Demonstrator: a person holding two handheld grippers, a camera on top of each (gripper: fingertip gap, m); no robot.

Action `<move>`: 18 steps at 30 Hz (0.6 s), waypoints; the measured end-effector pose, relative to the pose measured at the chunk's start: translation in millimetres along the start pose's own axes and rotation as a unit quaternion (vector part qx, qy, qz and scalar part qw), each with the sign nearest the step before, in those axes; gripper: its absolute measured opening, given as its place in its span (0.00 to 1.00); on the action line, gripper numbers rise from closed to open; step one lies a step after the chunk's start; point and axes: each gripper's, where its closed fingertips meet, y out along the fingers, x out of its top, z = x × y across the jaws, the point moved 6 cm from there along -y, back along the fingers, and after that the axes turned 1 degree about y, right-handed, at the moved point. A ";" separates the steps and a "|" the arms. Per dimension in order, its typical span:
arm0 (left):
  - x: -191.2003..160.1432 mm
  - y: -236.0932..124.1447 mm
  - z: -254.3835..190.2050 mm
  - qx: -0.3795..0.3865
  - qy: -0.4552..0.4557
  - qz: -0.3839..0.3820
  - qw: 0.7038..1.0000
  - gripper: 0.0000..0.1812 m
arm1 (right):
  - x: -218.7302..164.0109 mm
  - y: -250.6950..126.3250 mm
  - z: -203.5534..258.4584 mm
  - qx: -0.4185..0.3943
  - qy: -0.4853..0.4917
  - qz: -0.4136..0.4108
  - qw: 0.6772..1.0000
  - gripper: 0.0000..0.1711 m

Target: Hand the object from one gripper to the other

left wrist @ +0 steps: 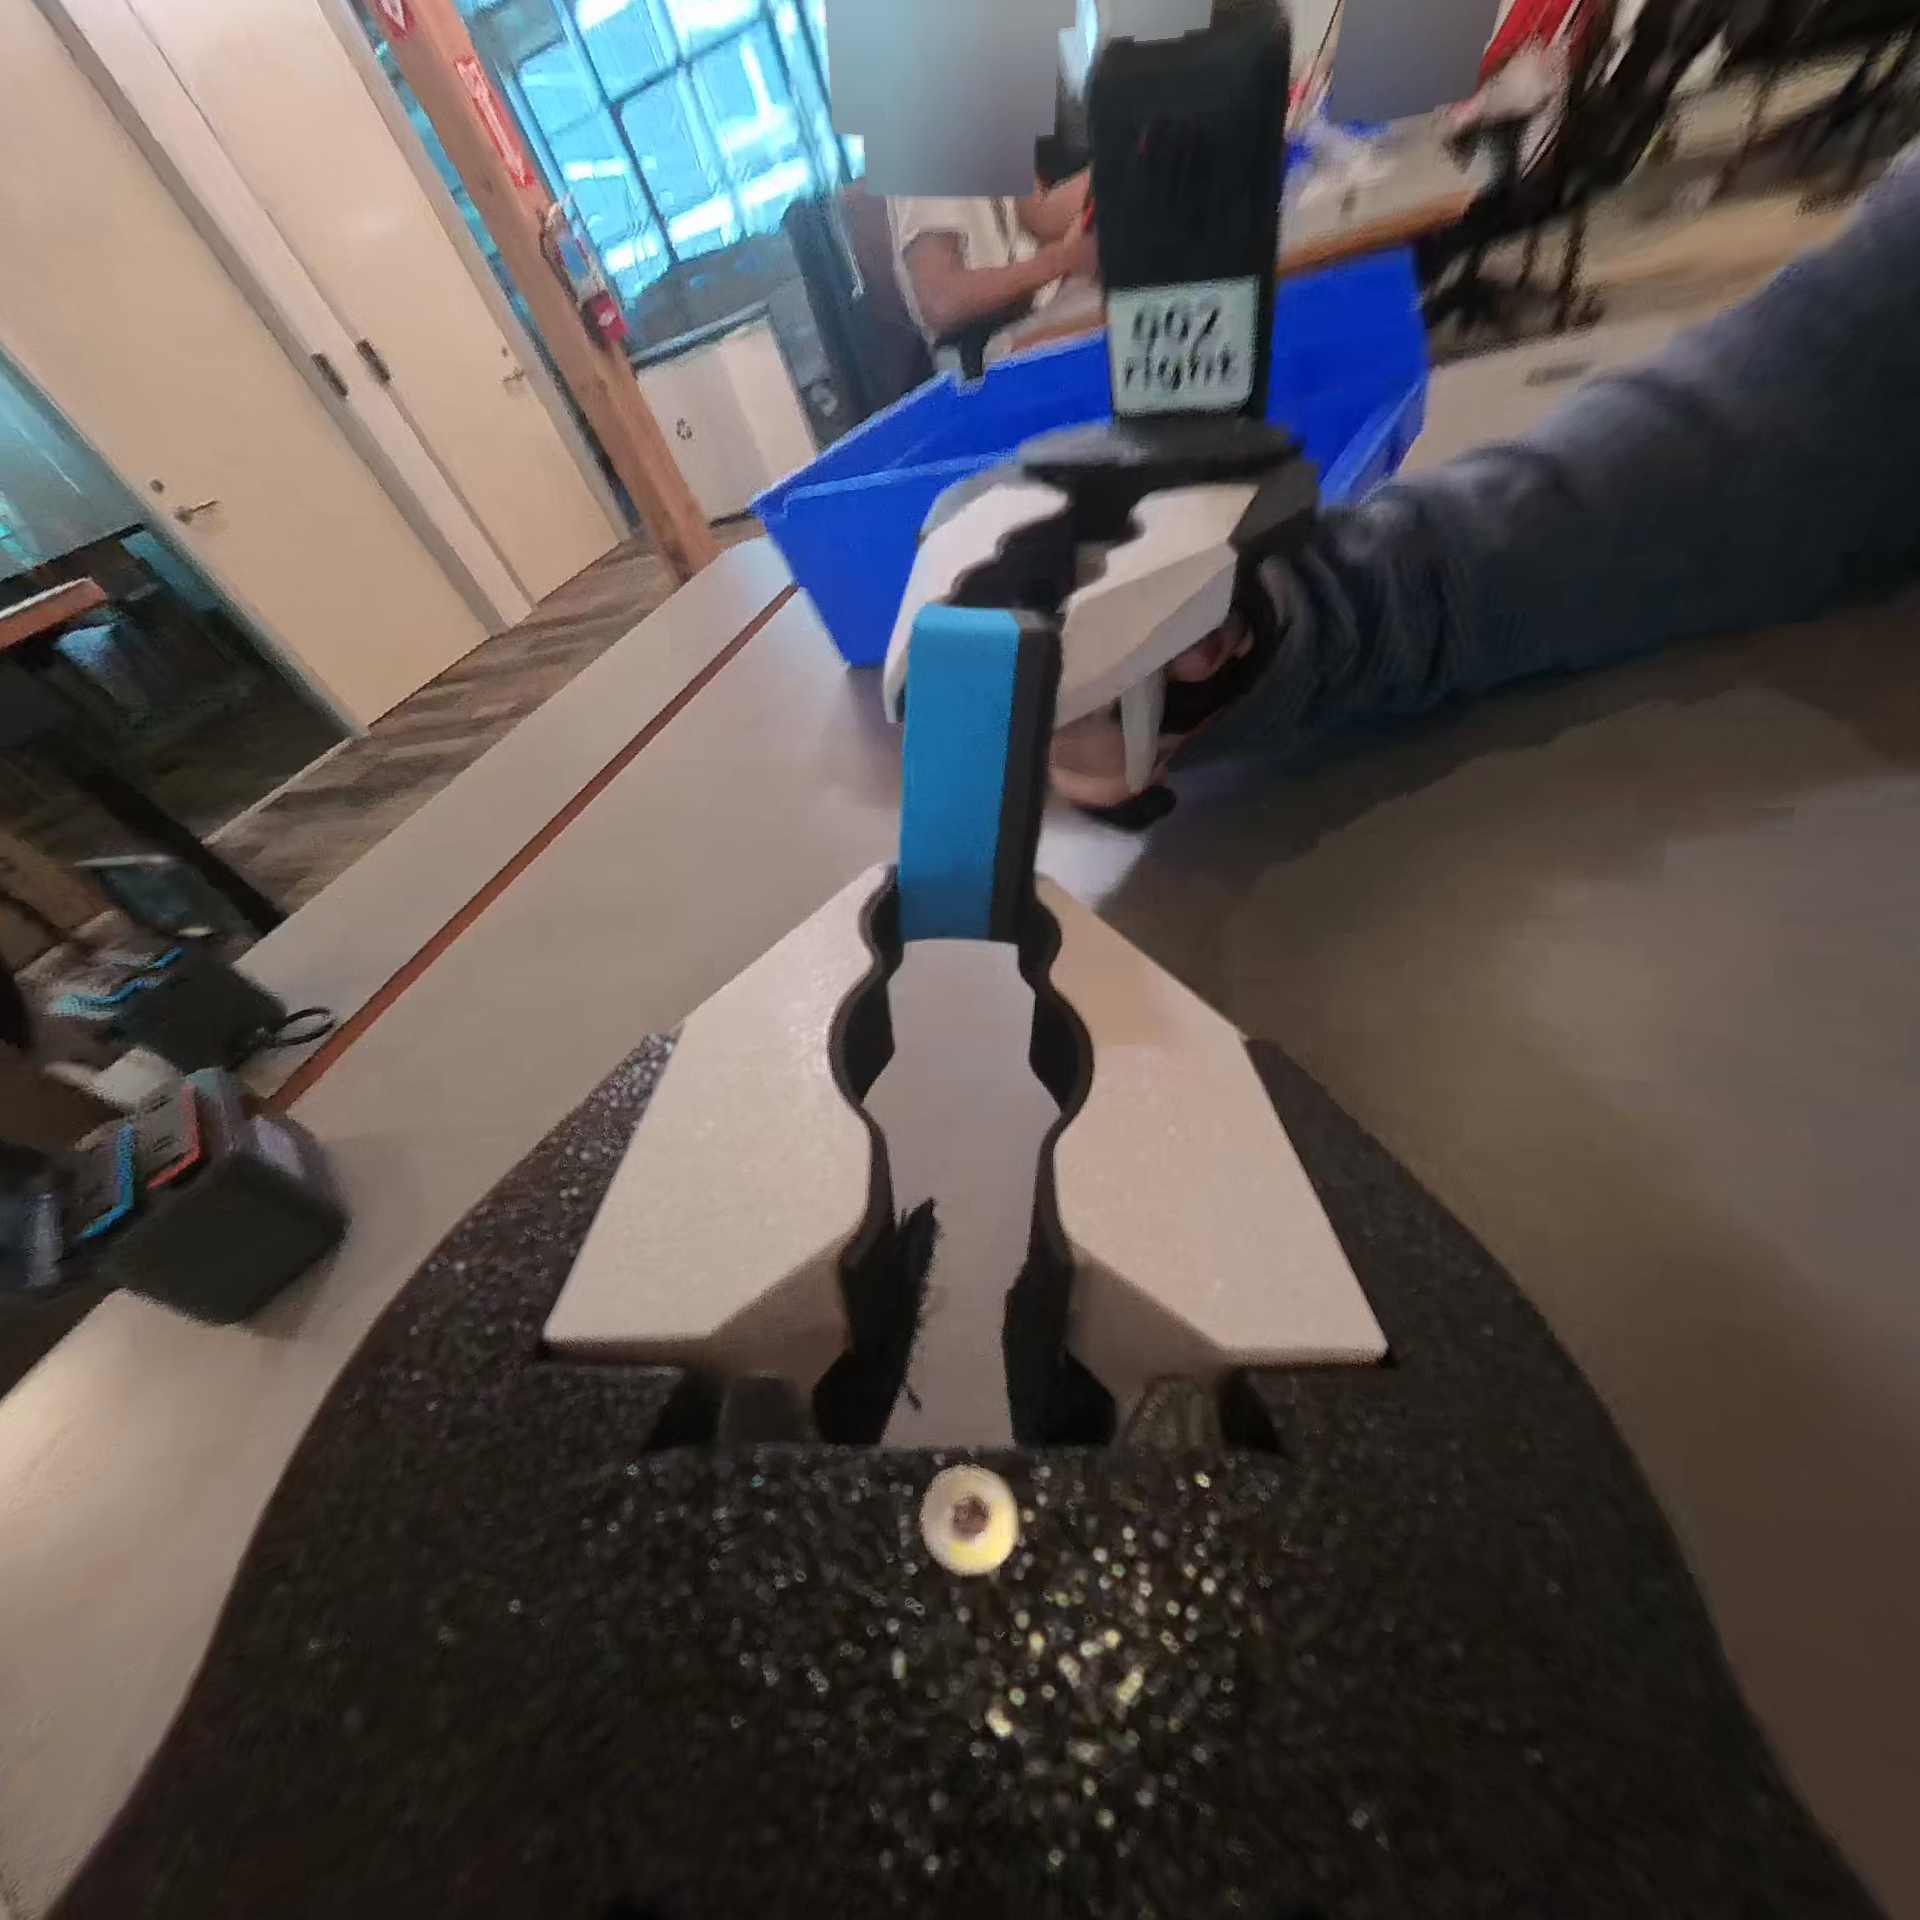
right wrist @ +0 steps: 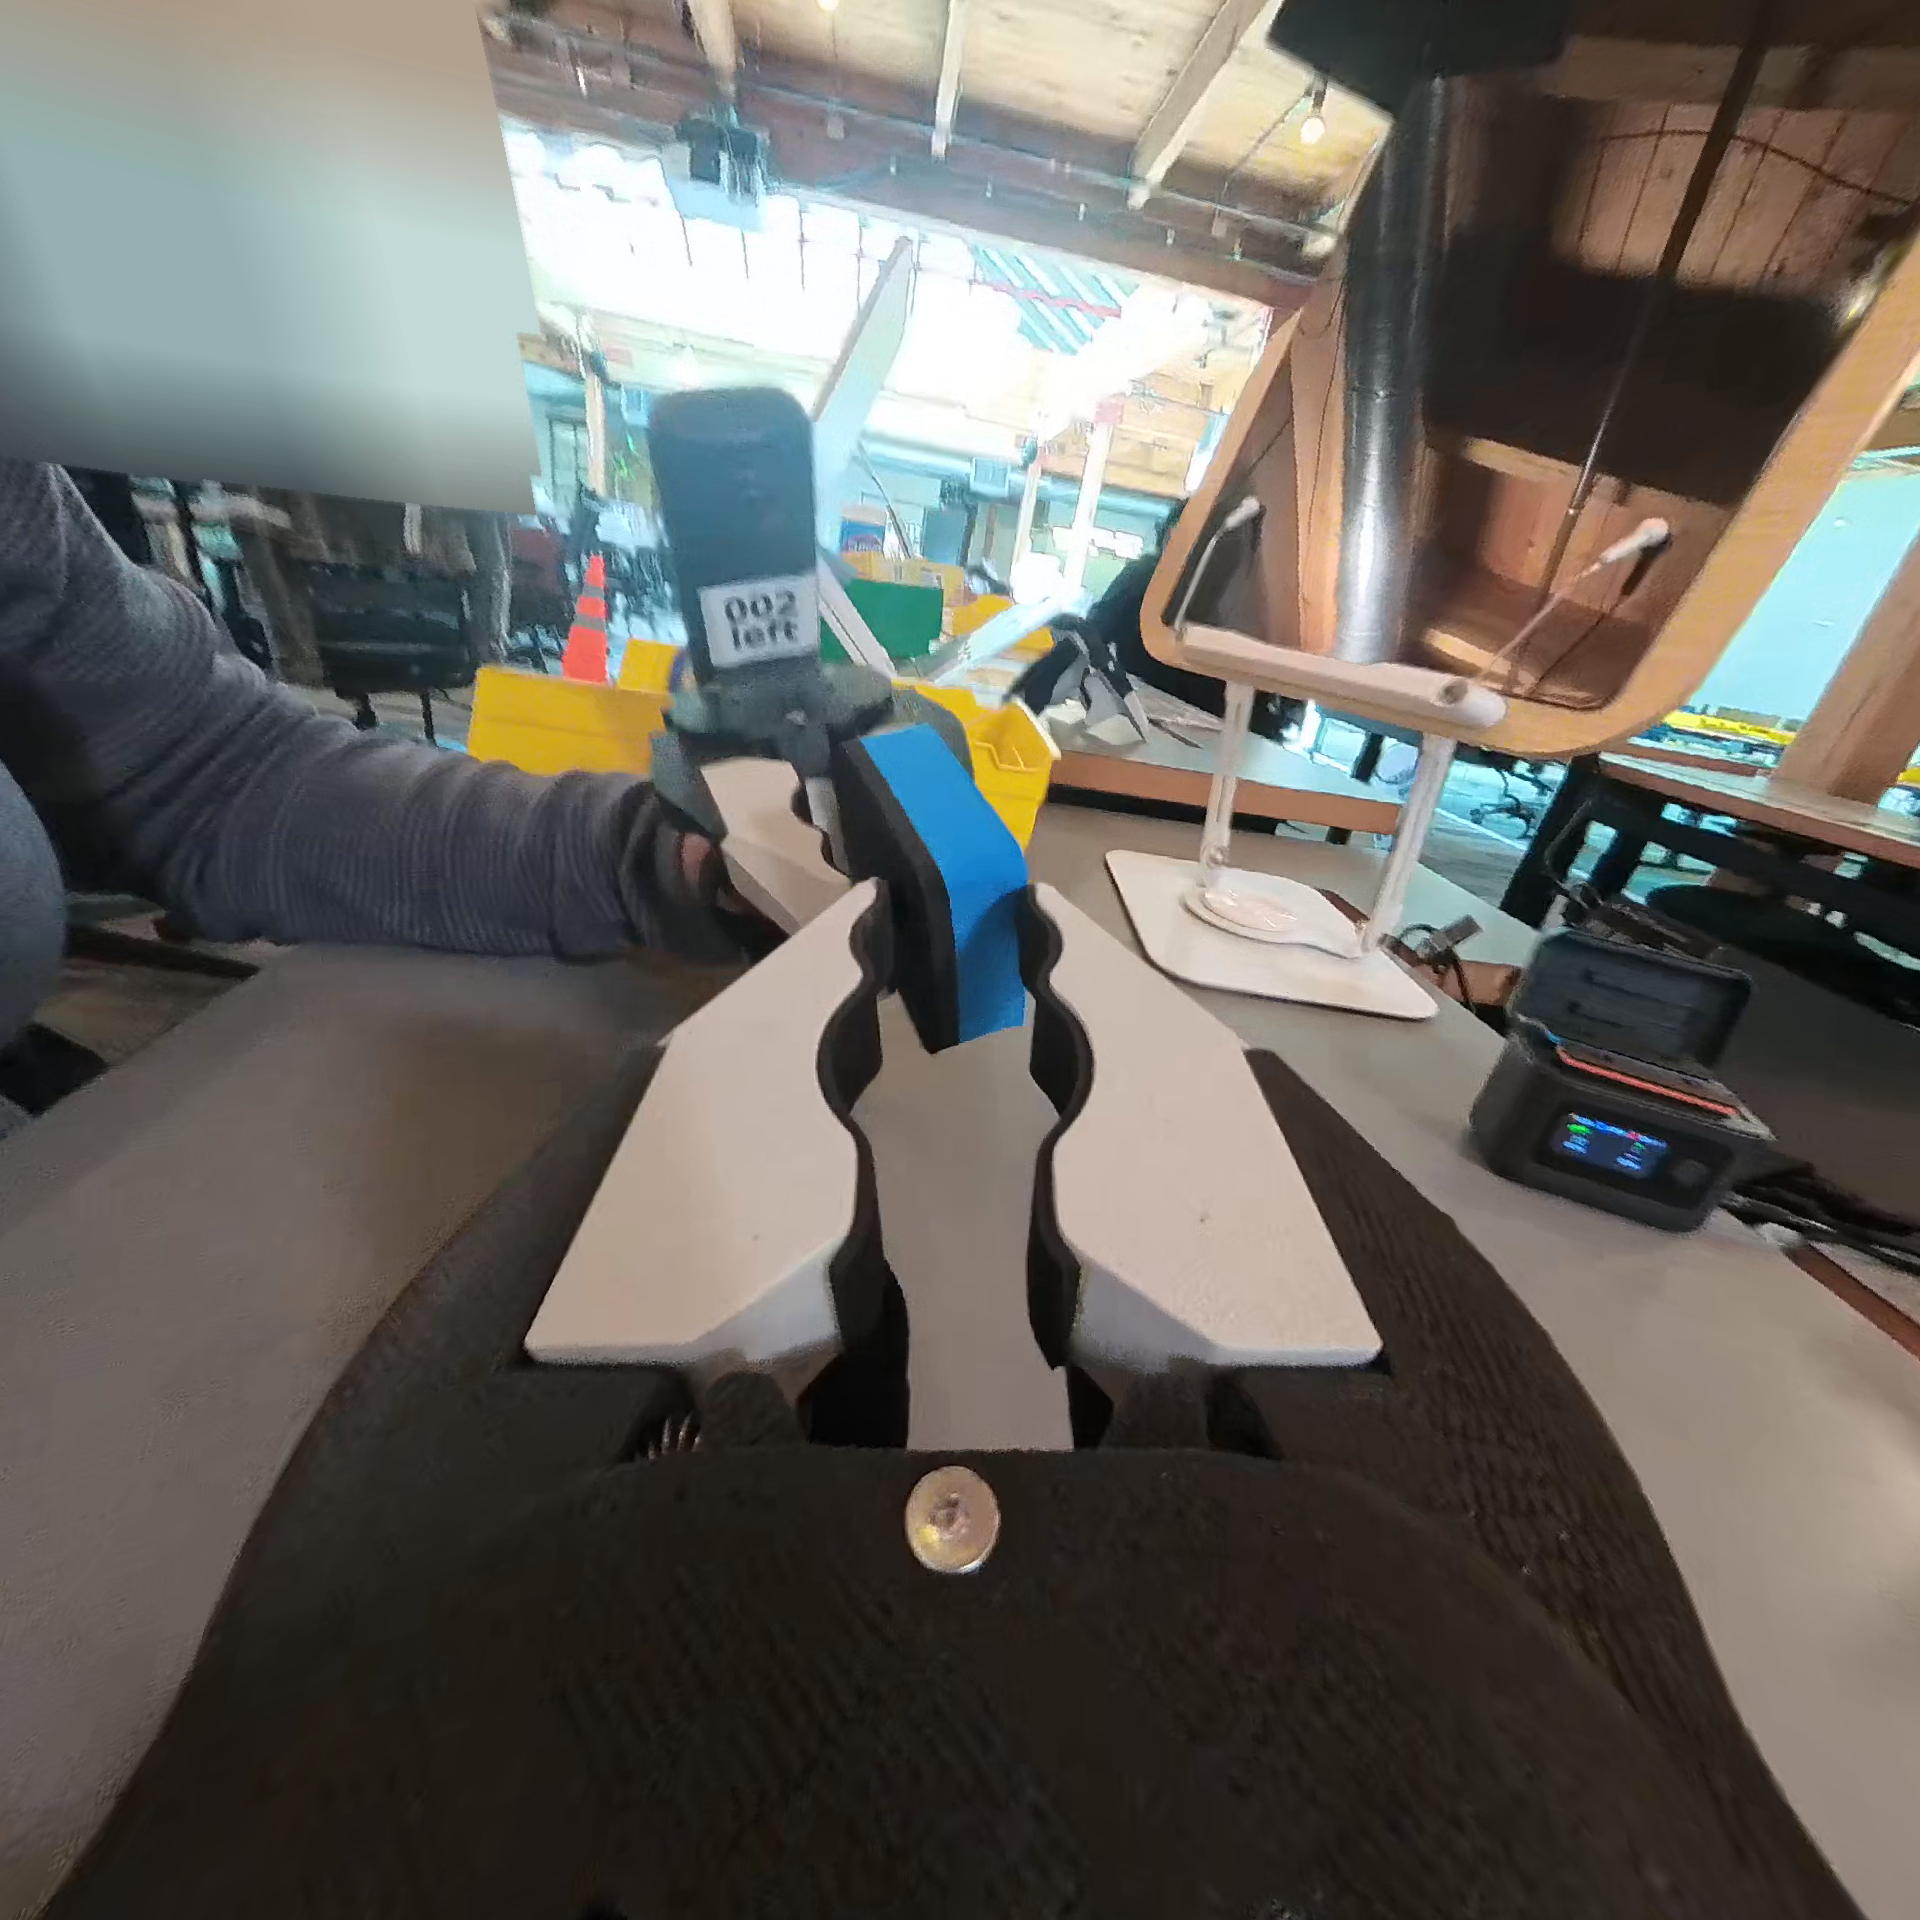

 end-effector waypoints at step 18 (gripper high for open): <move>-4.7 4.1 3.9 0.153 0.141 -0.012 0.978 0.33 | 4.6 4.3 -8.3 -0.145 -0.261 0.125 0.946 0.13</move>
